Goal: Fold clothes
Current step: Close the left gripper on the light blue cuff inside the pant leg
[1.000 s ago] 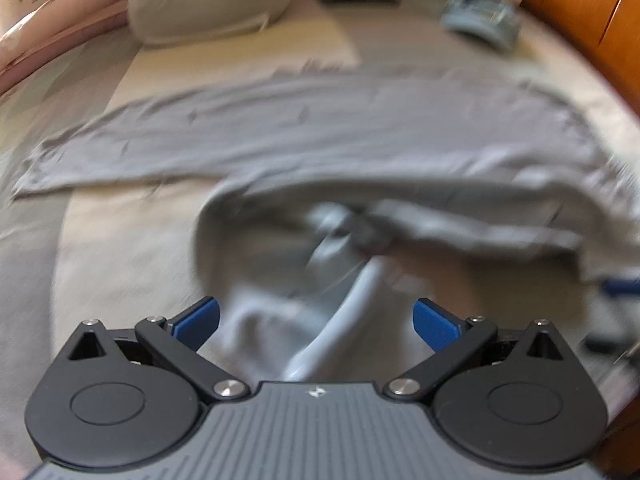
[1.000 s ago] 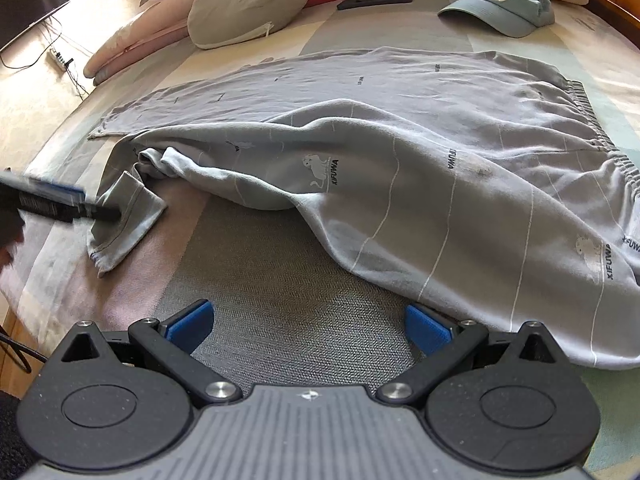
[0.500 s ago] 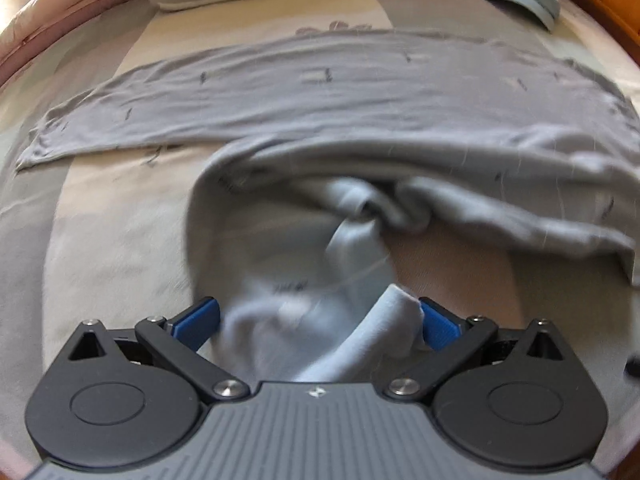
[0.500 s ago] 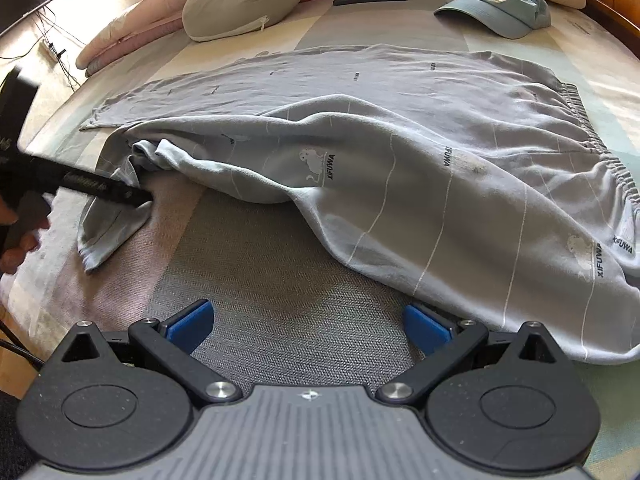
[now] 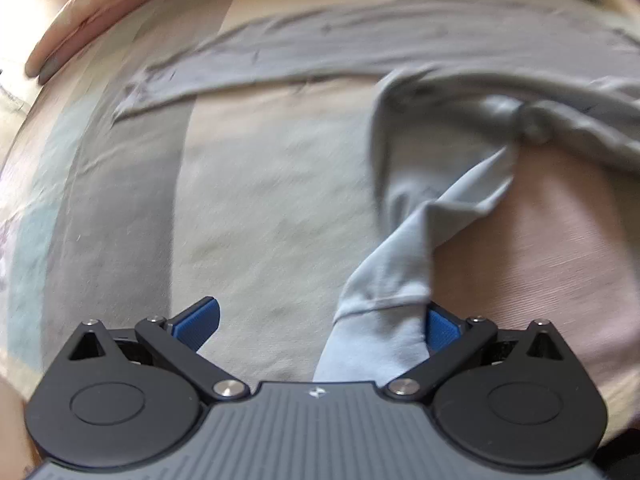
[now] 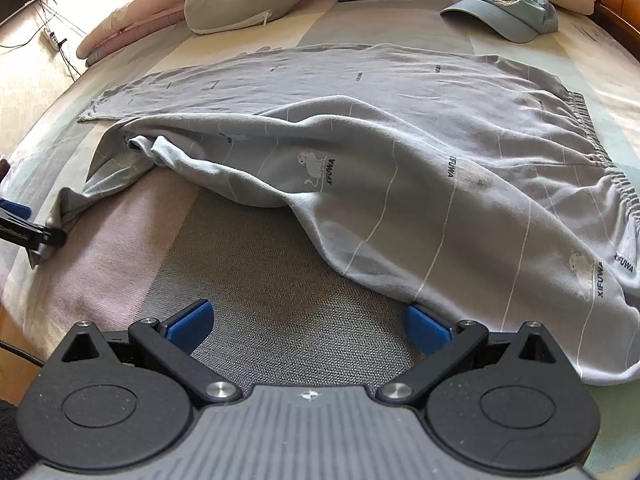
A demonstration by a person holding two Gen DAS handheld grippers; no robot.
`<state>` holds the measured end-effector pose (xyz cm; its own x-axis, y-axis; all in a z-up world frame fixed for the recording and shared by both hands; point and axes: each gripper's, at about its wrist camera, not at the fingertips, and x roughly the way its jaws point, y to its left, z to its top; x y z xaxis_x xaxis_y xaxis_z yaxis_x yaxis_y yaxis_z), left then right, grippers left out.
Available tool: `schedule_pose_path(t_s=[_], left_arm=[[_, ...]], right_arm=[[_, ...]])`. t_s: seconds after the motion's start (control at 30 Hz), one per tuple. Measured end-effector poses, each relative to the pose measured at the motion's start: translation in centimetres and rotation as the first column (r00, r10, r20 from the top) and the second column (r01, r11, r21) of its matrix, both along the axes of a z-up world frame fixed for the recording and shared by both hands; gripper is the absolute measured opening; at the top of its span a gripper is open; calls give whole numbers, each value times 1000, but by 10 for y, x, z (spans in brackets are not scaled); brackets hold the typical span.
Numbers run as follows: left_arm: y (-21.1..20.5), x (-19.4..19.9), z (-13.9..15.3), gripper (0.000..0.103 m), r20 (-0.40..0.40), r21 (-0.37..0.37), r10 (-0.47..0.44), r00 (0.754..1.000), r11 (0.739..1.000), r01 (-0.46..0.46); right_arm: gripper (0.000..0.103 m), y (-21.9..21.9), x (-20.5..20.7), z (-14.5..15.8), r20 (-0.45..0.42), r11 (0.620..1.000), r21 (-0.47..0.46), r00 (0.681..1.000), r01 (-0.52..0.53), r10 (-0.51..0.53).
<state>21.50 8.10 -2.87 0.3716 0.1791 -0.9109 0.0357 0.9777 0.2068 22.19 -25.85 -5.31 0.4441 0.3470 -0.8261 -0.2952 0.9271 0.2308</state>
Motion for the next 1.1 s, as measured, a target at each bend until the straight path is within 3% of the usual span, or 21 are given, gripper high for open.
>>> schedule_pose_path(t_s=[0.1, 0.27, 0.43, 0.53, 0.63, 0.83, 1.1], left_arm=[[-23, 1, 3, 102, 49, -43, -89, 995, 995, 91], [-50, 6, -10, 102, 61, 49, -175, 983, 984, 173], [-37, -2, -4, 102, 103, -121, -164, 981, 977, 175], [-38, -10, -1, 102, 117, -246, -179, 977, 948, 203], [-46, -17, -8, 102, 67, -357, -227, 972, 904, 235], [-46, -26, -4, 102, 82, -381, -168, 982, 906, 186], [-33, -52, 4, 102, 89, -491, -48, 995, 867, 86]], right_arm=[[103, 2, 1, 0, 0, 1000, -8, 1000, -1, 1], [103, 7, 2, 0, 3, 1000, -25, 1000, -4, 4], [103, 5, -1, -1, 8, 1000, -22, 1000, -12, 13], [103, 5, -1, -1, 9, 1000, -21, 1000, -18, 18], [103, 5, 0, -1, 10, 999, -23, 1000, -27, 27], [103, 0, -3, -2, 18, 997, -13, 997, -77, 78], [103, -3, 1, 1, 18, 991, 14, 991, -133, 133]])
